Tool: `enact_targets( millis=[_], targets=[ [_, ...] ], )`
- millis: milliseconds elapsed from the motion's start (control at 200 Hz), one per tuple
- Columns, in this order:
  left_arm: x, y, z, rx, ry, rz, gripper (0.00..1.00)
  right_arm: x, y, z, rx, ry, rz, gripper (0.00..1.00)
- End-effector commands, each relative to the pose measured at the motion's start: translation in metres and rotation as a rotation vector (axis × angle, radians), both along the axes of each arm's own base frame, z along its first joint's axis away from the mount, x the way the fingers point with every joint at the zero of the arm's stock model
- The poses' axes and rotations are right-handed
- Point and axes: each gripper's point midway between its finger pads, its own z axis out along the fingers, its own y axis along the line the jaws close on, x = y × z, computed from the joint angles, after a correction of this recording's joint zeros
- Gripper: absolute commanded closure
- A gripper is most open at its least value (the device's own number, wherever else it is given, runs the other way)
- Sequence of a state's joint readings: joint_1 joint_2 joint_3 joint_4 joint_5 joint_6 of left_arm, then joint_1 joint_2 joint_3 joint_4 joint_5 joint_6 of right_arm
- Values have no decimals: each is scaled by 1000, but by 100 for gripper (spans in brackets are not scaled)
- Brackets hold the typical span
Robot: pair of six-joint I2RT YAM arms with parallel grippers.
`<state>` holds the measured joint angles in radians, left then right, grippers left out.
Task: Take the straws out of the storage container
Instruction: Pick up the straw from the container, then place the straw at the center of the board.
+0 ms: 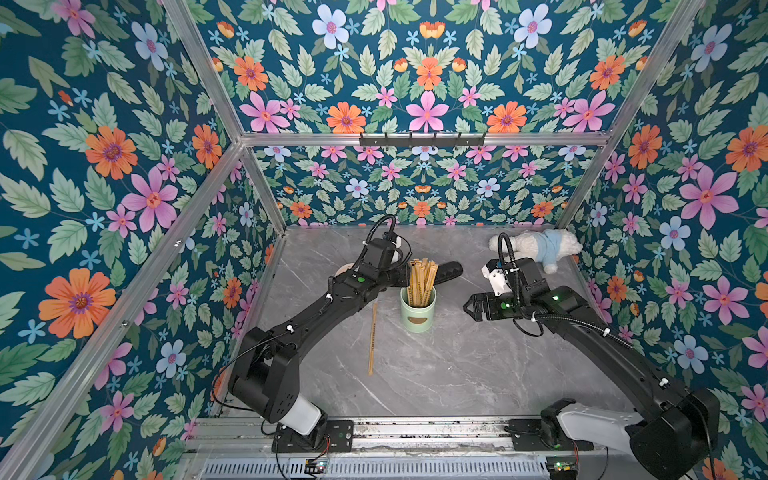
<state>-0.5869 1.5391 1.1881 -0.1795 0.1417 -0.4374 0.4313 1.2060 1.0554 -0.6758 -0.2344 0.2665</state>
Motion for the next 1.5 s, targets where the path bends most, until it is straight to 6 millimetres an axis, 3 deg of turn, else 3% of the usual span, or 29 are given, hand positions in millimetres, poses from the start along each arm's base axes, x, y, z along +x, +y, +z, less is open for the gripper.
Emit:
enact_targets(
  millis=[0,350,625,815,965,1135,1235,1360,1495],
  targets=[
    [2,2,8,2,-22,10,85,1,1,2,3,-8,5,1],
    [-4,9,13,16,-23,17,92,0,0,5,3,-16,5,1],
    [-14,19,37,22,-52,35,92,-2,0,9,9,-25,7,1],
    [-21,30,78,7,-115,59,92,-3,0,11,16,-31,8,1],
    [-25,42,123,37,-179,78,92,-4,1,14,24,-36,11,1],
    [-33,68,177,125,-245,127,92,-6,0,17,27,-46,9,1],
    [-37,86,193,213,-230,167,92,-6,0,18,30,-50,11,1],
    [-44,110,169,362,-111,217,91,-7,0,19,33,-53,11,1],
    [-49,123,95,485,95,209,91,-7,1,18,36,-47,17,1]
  ],
)
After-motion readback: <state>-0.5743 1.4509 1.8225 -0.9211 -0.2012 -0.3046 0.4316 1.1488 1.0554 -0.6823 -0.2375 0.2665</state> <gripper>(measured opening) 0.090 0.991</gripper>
